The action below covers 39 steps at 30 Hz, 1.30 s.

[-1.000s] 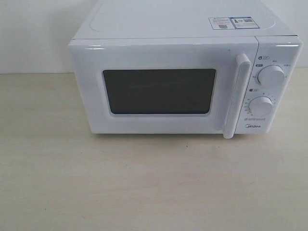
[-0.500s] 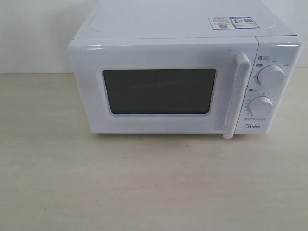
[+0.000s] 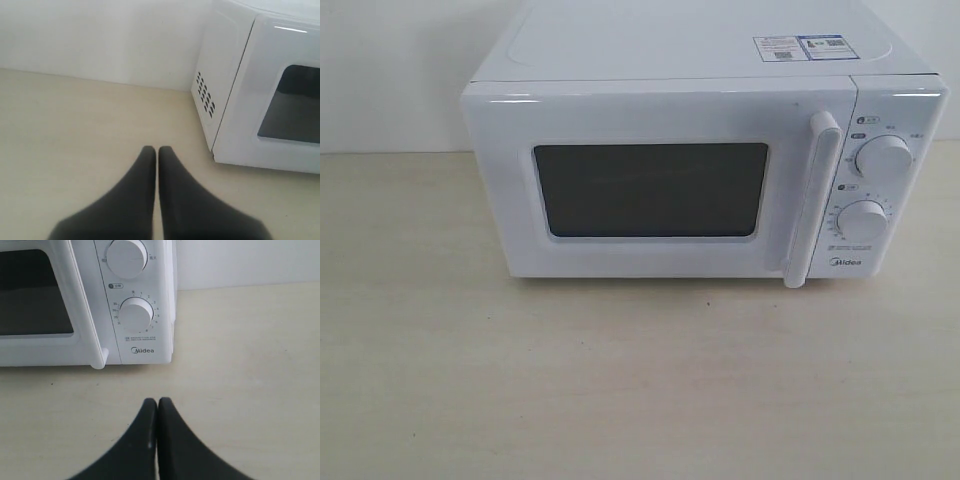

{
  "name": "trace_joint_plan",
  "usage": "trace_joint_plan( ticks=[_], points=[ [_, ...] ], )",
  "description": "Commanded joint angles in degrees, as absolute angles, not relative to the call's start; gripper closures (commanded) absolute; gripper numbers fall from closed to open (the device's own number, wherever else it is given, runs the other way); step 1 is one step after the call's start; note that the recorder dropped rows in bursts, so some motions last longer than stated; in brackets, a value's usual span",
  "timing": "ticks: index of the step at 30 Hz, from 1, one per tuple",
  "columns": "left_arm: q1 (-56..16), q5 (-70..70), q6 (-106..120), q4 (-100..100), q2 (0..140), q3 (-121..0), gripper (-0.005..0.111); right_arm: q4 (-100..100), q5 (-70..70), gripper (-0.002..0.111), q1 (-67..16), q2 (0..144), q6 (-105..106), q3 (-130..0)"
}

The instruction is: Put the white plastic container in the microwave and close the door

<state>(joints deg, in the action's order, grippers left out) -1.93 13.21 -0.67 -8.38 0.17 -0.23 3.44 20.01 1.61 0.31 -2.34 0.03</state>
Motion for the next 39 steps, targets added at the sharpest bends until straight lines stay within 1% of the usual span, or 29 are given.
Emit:
trace_joint_plan(
  ticks=[1, 6, 13, 17, 39],
  points=[
    [-1.8, 13.34, 0.9, -7.8, 0.0, 0.0, 0.102, 3.26, 19.67, 0.109, 1.77, 0.0, -2.47, 0.0],
    [-1.8, 17.12, 1.47, -8.24, 0.0, 0.0, 0.102, 3.26, 19.67, 0.109, 1.77, 0.0, -2.47, 0.0],
    [-1.8, 16.69, 1.03, -8.38, 0.0, 0.0, 0.102, 3.26, 19.67, 0.109, 1.77, 0.0, -2.47, 0.0],
    [-0.46, 16.69, 1.03, -8.38, 0.0, 0.0, 0.102, 3.26, 19.67, 0.109, 1.77, 0.0, -2.47, 0.0],
    [-0.46, 16.69, 1.03, -8.38, 0.0, 0.0, 0.102, 3.26, 18.54, 0.109, 1.77, 0.0, -2.47, 0.0]
  ],
)
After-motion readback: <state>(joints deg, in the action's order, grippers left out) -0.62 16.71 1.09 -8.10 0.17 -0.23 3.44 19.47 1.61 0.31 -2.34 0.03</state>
